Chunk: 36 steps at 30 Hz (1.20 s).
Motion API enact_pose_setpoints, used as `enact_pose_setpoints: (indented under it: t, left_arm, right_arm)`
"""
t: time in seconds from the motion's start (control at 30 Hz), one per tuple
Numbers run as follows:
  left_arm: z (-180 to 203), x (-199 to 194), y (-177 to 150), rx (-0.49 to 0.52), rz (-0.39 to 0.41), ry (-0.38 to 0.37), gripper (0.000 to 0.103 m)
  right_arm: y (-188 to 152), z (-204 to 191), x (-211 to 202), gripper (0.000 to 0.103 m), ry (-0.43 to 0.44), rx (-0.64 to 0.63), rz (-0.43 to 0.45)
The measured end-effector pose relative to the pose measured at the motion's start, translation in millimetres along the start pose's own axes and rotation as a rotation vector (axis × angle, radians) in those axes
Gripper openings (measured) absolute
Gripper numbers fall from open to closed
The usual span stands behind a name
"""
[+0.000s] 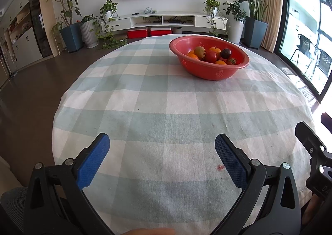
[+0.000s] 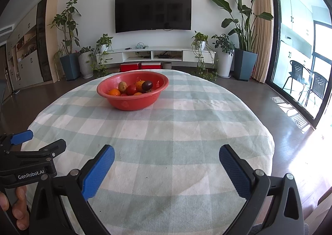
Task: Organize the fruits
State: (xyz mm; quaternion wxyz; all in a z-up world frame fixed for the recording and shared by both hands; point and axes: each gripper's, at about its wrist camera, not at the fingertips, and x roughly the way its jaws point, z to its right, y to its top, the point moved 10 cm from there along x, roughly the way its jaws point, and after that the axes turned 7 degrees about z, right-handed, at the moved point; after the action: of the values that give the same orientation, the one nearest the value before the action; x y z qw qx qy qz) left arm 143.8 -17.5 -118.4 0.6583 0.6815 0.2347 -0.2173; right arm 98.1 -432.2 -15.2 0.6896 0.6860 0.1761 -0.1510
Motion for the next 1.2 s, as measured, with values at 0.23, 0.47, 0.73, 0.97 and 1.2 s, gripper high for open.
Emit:
enact_pose_setpoints:
  t: [0.23, 0.47, 0.73, 0.97, 1.2]
  left_arm:
    - [0.1, 0.0, 0.0, 0.000, 0.000, 0.000, 0.103]
    - [0.5, -0.1, 0.1, 0.001, 0.000, -0.001, 0.103]
    - [0.6, -0.6, 0.2, 0.000, 0.000, -0.002, 0.103]
    - [3.7, 0.2, -1.1, 0.000, 0.003, -0.005, 0.103]
    - [3.5, 0.3, -1.1, 0.000, 0.003, -0.006, 0.103]
  right_arm:
    - [0.4, 0.0, -0.1, 0.103, 0.001, 0.000, 0.000]
    - [0.8, -0.2, -0.3, 0.103, 0.001, 0.000, 0.000]
    - [1.0, -0.3, -0.7, 0.103, 0.001, -0.001, 0.000]
    - [1.2, -0.5, -0.8, 0.103, 0.000, -0.001, -0.001]
    - [1.4, -0.6, -1.0, 0.103, 0.000, -0.002, -0.001]
